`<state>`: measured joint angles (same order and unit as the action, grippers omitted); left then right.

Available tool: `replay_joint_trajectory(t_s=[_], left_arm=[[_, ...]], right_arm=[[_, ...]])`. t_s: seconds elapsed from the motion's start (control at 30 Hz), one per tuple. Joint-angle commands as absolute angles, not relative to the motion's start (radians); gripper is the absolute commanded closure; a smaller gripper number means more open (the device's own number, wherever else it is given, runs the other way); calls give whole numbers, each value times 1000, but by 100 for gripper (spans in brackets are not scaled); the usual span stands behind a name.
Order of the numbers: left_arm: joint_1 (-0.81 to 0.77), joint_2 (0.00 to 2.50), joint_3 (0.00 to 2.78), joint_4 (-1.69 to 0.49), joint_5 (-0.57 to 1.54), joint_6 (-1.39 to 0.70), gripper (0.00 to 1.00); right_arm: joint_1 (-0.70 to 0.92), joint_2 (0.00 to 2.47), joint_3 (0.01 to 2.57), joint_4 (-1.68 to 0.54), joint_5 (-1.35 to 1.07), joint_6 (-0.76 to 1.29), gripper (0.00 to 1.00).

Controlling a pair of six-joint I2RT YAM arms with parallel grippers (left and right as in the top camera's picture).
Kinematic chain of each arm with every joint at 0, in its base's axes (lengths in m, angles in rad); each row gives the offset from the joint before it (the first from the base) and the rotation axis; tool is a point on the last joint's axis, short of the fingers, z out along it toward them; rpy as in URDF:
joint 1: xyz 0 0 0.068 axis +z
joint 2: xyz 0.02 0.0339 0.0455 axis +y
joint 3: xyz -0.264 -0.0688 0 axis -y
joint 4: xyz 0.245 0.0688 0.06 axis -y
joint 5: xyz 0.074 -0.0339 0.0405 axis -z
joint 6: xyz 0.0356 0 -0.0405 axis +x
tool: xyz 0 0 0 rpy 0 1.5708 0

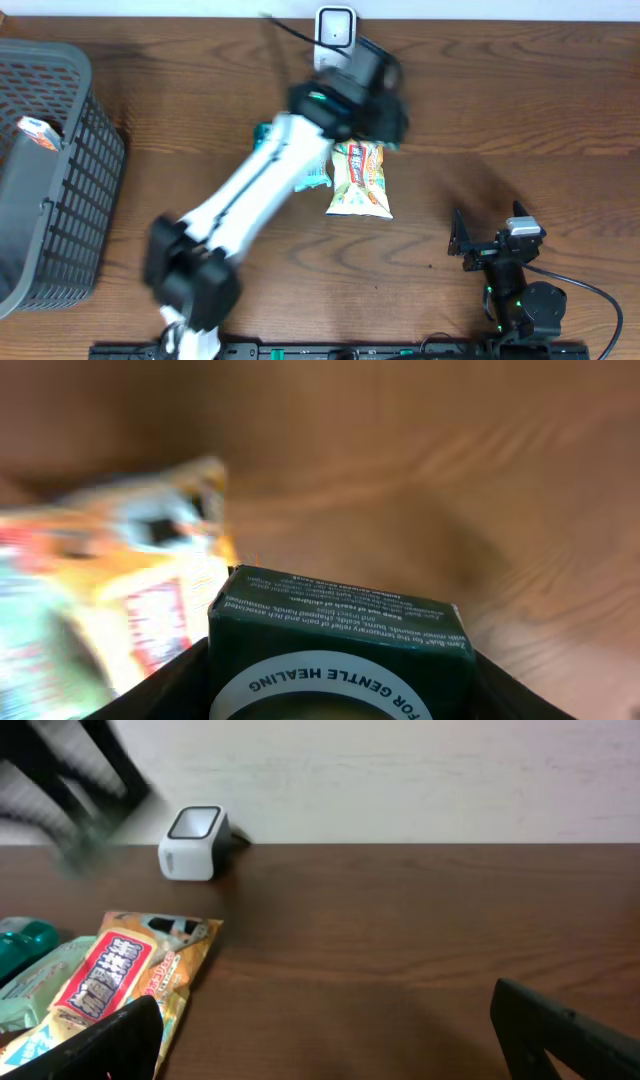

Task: Scan the item barcode
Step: 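Carry the Zam-Buk tin forward and set it right of the snack bag, then return the left gripper to the basket and grasp the small orange box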

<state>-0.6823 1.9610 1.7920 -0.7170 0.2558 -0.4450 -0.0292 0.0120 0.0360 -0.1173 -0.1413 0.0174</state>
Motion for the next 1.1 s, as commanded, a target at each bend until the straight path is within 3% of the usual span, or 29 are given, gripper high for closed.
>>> replay_joint_trajectory(t_s=[0.0, 0.23, 0.3, 0.37, 0.43, 0.63, 0.8, 1.07], left_arm=[[-755, 2094, 1795, -700, 242, -439, 41], [-813, 2221, 1797, -693, 199, -398, 38], [-808, 2198, 1806, -699, 189, -388, 23], [-798, 2161, 1830, -716, 189, -356, 18], [-778, 2102, 1861, -739, 170, -332, 1], [-648, 1786, 1905, -828, -72, -258, 2], [-447, 1574, 1904, -884, -220, -258, 2], [194, 1445, 1902, -967, -221, -339, 2]], right_arm=[[-25, 7, 31, -117, -141, 10, 1], [-25, 7, 31, -117, -141, 10, 1], [-25, 7, 31, -117, -141, 10, 1], [-25, 7, 31, -117, -141, 10, 1], [-25, 7, 31, -117, -141, 10, 1], [-25, 7, 31, -117, -141, 10, 1], [-25, 7, 31, -117, -141, 10, 1], [-25, 7, 31, -118, -141, 10, 1]])
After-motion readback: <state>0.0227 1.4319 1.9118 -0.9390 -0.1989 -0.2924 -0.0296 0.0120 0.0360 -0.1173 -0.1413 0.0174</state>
